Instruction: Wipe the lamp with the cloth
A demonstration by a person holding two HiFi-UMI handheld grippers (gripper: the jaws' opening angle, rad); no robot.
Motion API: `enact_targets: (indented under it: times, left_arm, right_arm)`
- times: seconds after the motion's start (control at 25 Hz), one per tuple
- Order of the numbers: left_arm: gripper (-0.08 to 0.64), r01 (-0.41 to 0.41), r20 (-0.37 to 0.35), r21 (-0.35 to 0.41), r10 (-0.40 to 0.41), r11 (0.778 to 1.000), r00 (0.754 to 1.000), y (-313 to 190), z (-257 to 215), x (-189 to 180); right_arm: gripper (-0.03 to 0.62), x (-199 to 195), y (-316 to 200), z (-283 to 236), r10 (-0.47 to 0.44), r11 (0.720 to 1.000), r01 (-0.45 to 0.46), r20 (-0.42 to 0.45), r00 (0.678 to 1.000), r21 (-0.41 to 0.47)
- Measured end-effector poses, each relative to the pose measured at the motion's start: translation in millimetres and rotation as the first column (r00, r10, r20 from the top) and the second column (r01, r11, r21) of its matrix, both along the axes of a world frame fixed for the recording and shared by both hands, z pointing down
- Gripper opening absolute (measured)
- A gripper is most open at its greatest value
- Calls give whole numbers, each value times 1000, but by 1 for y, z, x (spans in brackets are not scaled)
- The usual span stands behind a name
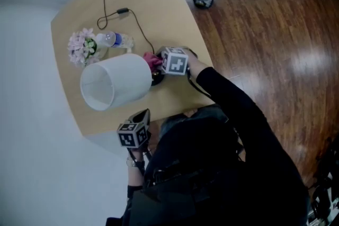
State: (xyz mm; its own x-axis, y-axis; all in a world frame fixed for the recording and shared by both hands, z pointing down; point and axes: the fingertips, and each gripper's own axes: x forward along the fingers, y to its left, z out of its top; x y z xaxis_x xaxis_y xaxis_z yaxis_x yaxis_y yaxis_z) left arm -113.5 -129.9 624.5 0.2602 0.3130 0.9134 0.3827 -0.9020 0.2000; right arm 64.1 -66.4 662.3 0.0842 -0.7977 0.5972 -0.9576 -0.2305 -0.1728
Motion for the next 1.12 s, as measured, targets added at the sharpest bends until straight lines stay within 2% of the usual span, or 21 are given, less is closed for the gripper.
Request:
enact_targets:
  times: [0.36,0.6,0.72,0.92,1.12]
  left_arm:
    - [2,76,43,47,-78,996,996,0,5,-7]
    - [2,102,90,81,-110,991,990,1,10,-11]
    - [2,115,114,97,-126,989,985,-2,14,-16]
    - [2,119,165,115,-137,986,977,3,22,-26]
    - [2,124,177,129,-146,984,973,7,25,-29]
  right_arm:
    - [118,20,-18,-5,-193,979,190,37,981,74]
    - [118,28,-26,4,-342,939,336,99,934,76]
    - [118,37,-35,2,-369,929,366,56,928,61]
    - [120,35,-62,-27,-418,899,415,-8,908,139]
    - [120,24,-90,-28,-508,850,506,-20,861,145]
